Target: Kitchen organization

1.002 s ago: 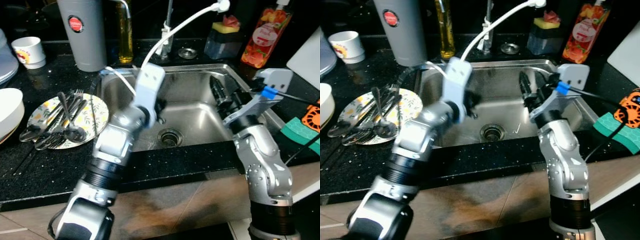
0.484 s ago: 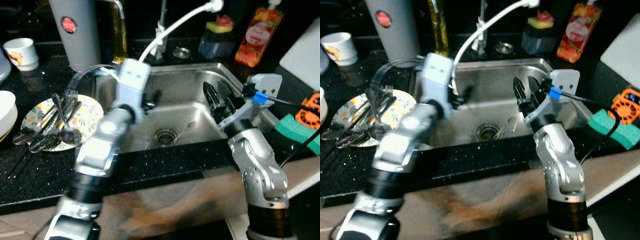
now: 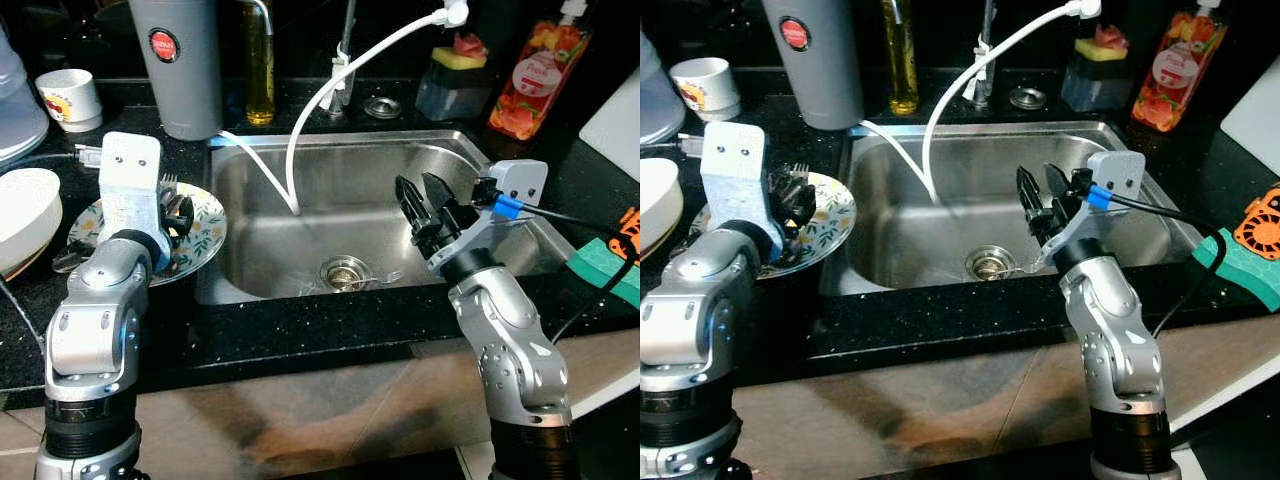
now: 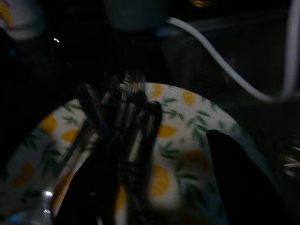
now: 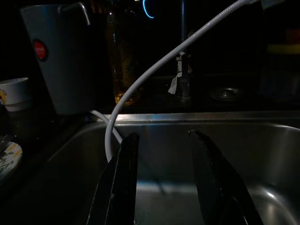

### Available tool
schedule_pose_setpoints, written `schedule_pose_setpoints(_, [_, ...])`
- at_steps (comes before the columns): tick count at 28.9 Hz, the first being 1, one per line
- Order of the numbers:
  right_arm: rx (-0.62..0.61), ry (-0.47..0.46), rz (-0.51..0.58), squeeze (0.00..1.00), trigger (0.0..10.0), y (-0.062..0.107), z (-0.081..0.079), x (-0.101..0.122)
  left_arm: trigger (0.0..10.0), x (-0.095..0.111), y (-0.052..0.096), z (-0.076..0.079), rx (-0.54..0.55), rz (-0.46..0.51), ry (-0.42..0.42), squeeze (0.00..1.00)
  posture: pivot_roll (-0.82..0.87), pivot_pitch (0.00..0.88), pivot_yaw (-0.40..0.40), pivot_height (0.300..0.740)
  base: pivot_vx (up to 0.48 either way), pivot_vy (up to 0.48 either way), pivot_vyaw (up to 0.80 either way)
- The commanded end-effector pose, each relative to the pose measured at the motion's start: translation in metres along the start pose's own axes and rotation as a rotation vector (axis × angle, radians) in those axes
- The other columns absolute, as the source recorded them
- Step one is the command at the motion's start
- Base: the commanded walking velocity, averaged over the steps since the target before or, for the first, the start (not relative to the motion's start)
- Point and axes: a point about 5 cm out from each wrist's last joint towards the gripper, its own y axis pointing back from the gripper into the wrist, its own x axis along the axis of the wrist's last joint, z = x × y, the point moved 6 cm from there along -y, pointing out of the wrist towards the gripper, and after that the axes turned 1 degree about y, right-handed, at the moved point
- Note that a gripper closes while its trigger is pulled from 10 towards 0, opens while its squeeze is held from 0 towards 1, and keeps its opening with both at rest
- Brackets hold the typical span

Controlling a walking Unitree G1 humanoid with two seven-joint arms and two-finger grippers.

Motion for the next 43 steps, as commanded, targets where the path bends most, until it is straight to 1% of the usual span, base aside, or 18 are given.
schedule_pose_setpoints(1, [-0.002, 0.000, -0.015, 0.00, 10.0, 0.000, 0.002, -0.004, 10.0, 0.004, 0.004, 0.000, 0.001, -0.025, 0.048, 0.00, 0.13, 0.088, -0.054, 0.740, 0.000, 0.000, 0.00])
schedule_pose_setpoints(7, [-0.001, -0.006, -0.013, 0.00, 10.0, -0.001, 0.001, -0.004, 10.0, -0.002, 0.000, 0.000, 0.008, -0.070, 0.101, 0.00, 0.13, 0.085, -0.053, 0.740, 0.000, 0.000, 0.00])
schedule_pose_setpoints(12, [-0.010, -0.016, -0.005, 0.00, 10.0, -0.001, 0.003, -0.002, 10.0, -0.008, -0.005, -0.012, 0.083, -0.114, 0.118, 0.00, 0.12, 0.079, -0.045, 0.740, 0.000, 0.000, 0.00])
schedule_pose_setpoints(14, [-0.013, -0.017, -0.004, 0.00, 10.0, 0.000, 0.004, -0.001, 10.0, -0.011, -0.006, -0.012, 0.080, -0.133, 0.135, 0.00, 0.12, 0.079, -0.045, 0.740, 0.000, 0.000, 0.00])
schedule_pose_setpoints(18, [-0.019, -0.014, -0.004, 0.00, 10.0, 0.001, 0.005, -0.001, 10.0, -0.015, -0.005, -0.009, 0.077, -0.162, 0.164, 0.00, 0.11, 0.076, -0.041, 0.740, 0.000, 0.000, 0.00])
schedule_pose_setpoints(23, [-0.021, -0.011, -0.006, 0.00, 10.0, 0.001, 0.005, -0.002, 10.0, -0.027, -0.002, 0.006, 0.058, -0.218, 0.213, 0.00, 0.12, 0.069, -0.037, 0.740, 0.000, 0.000, 0.00])
schedule_pose_setpoints(24, [-0.018, -0.013, -0.006, 0.00, 10.0, 0.000, 0.005, -0.002, 7.8, -0.034, -0.003, 0.008, 0.058, -0.244, 0.238, 0.00, 0.12, 0.066, -0.037, 0.740, 0.000, 0.000, 0.00])
schedule_pose_setpoints(25, [-0.017, -0.014, -0.006, 0.00, 10.0, 0.000, 0.004, -0.002, 4.6, -0.038, -0.003, 0.009, 0.058, -0.261, 0.253, 0.00, 0.12, 0.066, -0.037, 0.740, 0.000, 0.000, 0.00])
schedule_pose_setpoints(26, [-0.015, -0.014, -0.005, 0.00, 10.0, 0.000, 0.004, -0.002, 3.5, -0.044, -0.004, 0.006, 0.076, -0.281, 0.254, 0.00, 0.12, 0.066, -0.037, 0.740, 0.000, 0.000, 0.00])
schedule_pose_setpoints(27, [-0.015, -0.014, -0.005, 0.00, 10.0, 0.000, 0.004, -0.002, 3.5, -0.044, -0.004, 0.006, 0.076, -0.281, 0.254, 0.00, 0.12, 0.066, -0.037, 0.740, 0.000, 0.000, 0.00])
schedule_pose_setpoints(28, [-0.013, -0.014, -0.005, 0.00, 10.0, 0.000, 0.003, -0.003, 0.0, -0.052, -0.005, 0.002, 0.102, -0.307, 0.262, 0.00, 0.12, 0.061, -0.037, 0.740, 0.000, 0.000, 0.00])
schedule_pose_setpoints(29, [-0.011, -0.013, -0.004, 0.00, 10.0, -0.001, 0.003, -0.002, 0.0, -0.057, -0.007, -0.010, 0.160, -0.310, 0.208, 0.00, 0.12, 0.061, -0.037, 0.740, 0.000, 0.000, 0.00])
schedule_pose_setpoints(30, [-0.011, -0.013, -0.004, 0.00, 10.0, -0.001, 0.003, -0.002, 0.0, -0.056, -0.007, -0.014, 0.181, -0.301, 0.188, 0.00, 0.12, 0.061, -0.037, 0.740, 0.000, 0.000, 0.00])
schedule_pose_setpoints(33, [-0.011, -0.012, -0.003, 0.00, 10.0, -0.001, 0.003, -0.002, 0.0, -0.055, -0.008, -0.016, 0.192, -0.294, 0.175, 0.00, 0.12, 0.061, -0.037, 0.740, 0.000, 0.000, 0.00])
schedule_pose_setpoints(34, [-0.012, -0.010, -0.004, 0.00, 10.0, 0.000, 0.004, -0.002, 0.0, -0.038, -0.010, -0.027, 0.245, -0.199, 0.100, 0.00, 0.11, 0.051, -0.038, 0.740, 0.000, 0.000, 0.00])
schedule_pose_setpoints(38, [-0.014, -0.008, -0.005, 0.00, 10.0, 0.000, 0.005, -0.002, 0.0, -0.024, -0.011, -0.030, 0.264, -0.133, 0.064, 0.00, 0.10, 0.050, -0.038, 0.740, 0.000, 0.000, 0.00])
schedule_pose_setpoints(42, [-0.015, -0.007, -0.003, 0.00, 10.0, 0.000, 0.006, -0.001, 0.0, -0.005, -0.014, -0.020, 0.198, -0.054, 0.090, 0.00, 0.10, 0.048, -0.039, 0.740, 0.000, 0.000, 0.00])
schedule_pose_setpoints(43, [-0.016, -0.006, -0.002, 0.00, 10.0, 0.000, 0.006, -0.001, 2.5, 0.005, -0.014, -0.013, 0.161, -0.008, 0.099, 0.00, 0.10, 0.048, -0.040, 0.740, 0.000, 0.000, 0.00])
